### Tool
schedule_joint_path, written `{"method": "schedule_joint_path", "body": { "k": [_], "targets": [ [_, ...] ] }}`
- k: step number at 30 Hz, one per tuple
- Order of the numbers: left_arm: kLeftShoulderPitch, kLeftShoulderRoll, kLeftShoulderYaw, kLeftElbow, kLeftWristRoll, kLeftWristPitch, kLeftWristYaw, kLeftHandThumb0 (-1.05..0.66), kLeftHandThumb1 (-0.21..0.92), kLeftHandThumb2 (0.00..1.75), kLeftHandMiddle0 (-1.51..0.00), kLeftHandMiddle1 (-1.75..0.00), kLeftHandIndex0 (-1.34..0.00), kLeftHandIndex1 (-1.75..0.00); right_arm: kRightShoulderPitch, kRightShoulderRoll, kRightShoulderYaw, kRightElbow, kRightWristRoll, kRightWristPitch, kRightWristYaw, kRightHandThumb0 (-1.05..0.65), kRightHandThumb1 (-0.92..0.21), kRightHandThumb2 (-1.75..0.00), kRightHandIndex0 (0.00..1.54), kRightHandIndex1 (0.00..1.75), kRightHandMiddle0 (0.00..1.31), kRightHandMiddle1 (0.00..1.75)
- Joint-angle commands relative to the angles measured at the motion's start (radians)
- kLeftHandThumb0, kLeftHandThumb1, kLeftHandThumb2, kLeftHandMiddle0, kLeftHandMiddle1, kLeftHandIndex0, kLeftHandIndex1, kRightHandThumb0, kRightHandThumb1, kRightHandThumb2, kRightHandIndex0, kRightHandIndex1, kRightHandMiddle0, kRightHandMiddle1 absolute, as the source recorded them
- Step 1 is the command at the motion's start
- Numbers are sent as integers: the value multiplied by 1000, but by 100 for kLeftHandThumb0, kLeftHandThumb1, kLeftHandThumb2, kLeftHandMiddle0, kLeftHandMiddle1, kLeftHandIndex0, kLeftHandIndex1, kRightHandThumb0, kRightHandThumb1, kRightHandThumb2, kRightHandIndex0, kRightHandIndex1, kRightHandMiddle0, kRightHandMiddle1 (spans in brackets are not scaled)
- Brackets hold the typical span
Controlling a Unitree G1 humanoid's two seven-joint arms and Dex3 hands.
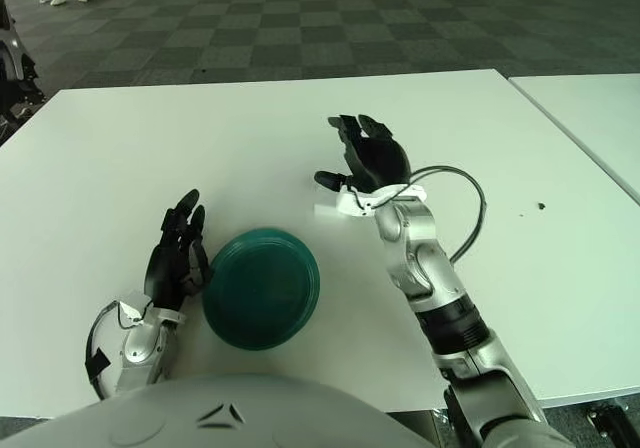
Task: Put the charger into the plate.
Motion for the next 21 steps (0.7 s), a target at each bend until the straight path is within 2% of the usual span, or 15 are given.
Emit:
{"method": "schedule_joint_path", "body": {
  "k": [1,10,16,21],
  "targets": [
    [28,-8,0,89,3,9,15,-105,92,99,-17,0,0,-54,-39,-11,34,42,-37,8,64,-84,-92,-60,17,0,0,51],
    [27,-17,-5,88,5,14,19,-105,92,99,-17,0,0,-55,-108,-3,93,115,-57,-5,163,-82,-92,-58,13,0,0,48],
    [29,-23,-7,83,6,15,26,-105,92,100,-18,0,0,-57,-97,17,144,238,-53,-44,114,-83,-92,-64,12,0,0,41],
    [31,-26,-9,84,8,11,30,-105,92,100,-18,0,0,-58,-108,16,163,286,-53,-63,110,-85,-92,-68,11,0,0,38]
  ]
}}
